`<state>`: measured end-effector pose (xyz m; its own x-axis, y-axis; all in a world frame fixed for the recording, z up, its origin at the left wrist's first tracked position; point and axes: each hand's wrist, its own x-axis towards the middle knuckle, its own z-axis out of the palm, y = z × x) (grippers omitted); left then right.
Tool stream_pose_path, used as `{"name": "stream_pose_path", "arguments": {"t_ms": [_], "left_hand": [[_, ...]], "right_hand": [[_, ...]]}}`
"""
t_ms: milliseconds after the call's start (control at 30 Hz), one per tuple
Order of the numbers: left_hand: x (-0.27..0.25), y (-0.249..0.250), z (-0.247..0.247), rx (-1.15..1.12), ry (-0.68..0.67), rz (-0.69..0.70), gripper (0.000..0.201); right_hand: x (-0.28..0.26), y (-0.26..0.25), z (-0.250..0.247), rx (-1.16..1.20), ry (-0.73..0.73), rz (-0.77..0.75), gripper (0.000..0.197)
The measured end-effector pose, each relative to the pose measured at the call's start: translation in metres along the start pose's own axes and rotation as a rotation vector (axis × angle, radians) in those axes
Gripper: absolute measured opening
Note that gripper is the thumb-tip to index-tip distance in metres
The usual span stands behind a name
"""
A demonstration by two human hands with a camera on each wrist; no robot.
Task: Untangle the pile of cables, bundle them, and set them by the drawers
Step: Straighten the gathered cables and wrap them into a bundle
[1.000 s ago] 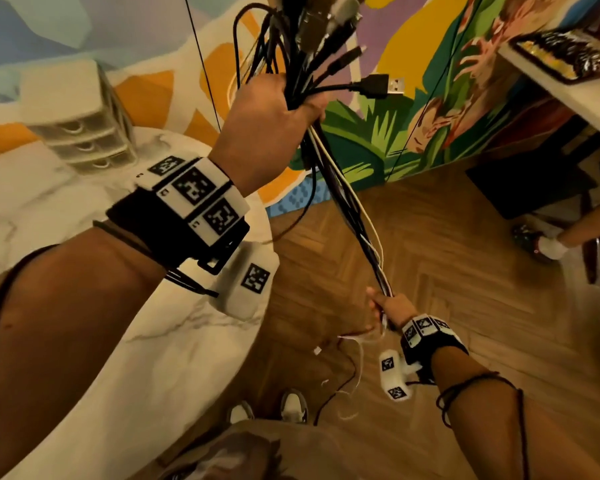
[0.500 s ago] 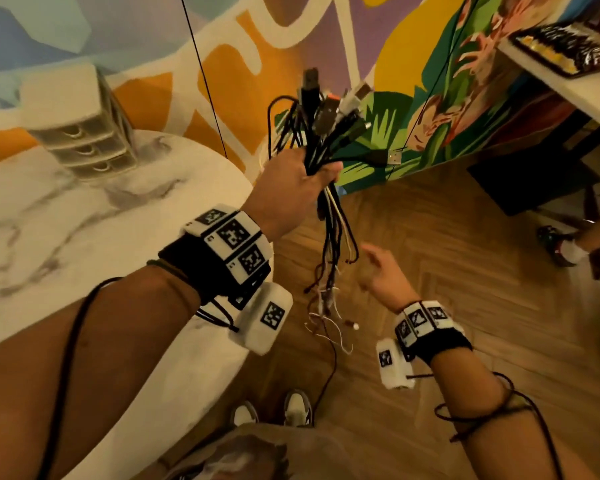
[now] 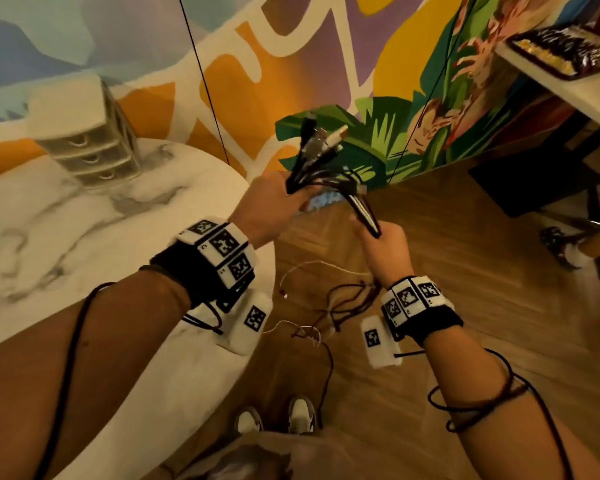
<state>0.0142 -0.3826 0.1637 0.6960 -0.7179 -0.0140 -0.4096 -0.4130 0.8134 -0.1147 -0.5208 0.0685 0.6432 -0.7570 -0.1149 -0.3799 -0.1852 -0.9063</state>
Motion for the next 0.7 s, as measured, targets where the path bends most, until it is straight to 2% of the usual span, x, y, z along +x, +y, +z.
{"name": "stream_pose_path", "arguments": {"t_ms": [100,200,300,367,433,500,567,600,633,700], "left_hand": [[0.004,0.003,-0.019,-0.095,0.135,-0.037,0.043],[0.01,0.007,-0.024,-0.207,0.159,-0.084,0.045],[0.008,0.011,-0.016,-0.336,0.052,-0.037,0.044],[0.005,0.014,-0.005,-0.446,-0.017,0.002,0.033],[0.001,0.018,0.01,-0.523,-0.06,0.002,0.035],[-0.004,0.02,0.027,-0.588,-0.123,-0.022,0.043],[-0.011,0.018,0.044,-0.635,-0.195,-0.066,0.046],[-0.014,0.016,0.051,-0.647,-0.232,-0.086,0.046],[-0.017,0.015,0.056,-0.659,-0.267,-0.101,0.045],[-0.019,0.012,0.059,-0.677,-0.301,-0.128,0.044]], "right_hand": [[0.005,0.058,-0.014,-0.191,0.05,0.179,0.042],[0.0,0.111,-0.021,-0.382,-0.01,0.377,0.032],[-0.005,0.152,-0.019,-0.537,-0.222,0.576,0.032],[-0.007,0.166,-0.016,-0.615,-0.411,0.608,0.033],[-0.005,0.158,-0.014,-0.677,-0.548,0.51,0.042],[-0.001,0.133,-0.004,-0.661,-0.597,0.274,0.06],[-0.004,0.092,0.01,-0.476,-0.582,0.017,0.077],[-0.007,0.072,0.015,-0.334,-0.551,-0.087,0.071],[-0.011,0.054,0.02,-0.204,-0.529,-0.136,0.053],[-0.022,0.028,0.028,-0.037,-0.568,-0.128,0.017]]}}
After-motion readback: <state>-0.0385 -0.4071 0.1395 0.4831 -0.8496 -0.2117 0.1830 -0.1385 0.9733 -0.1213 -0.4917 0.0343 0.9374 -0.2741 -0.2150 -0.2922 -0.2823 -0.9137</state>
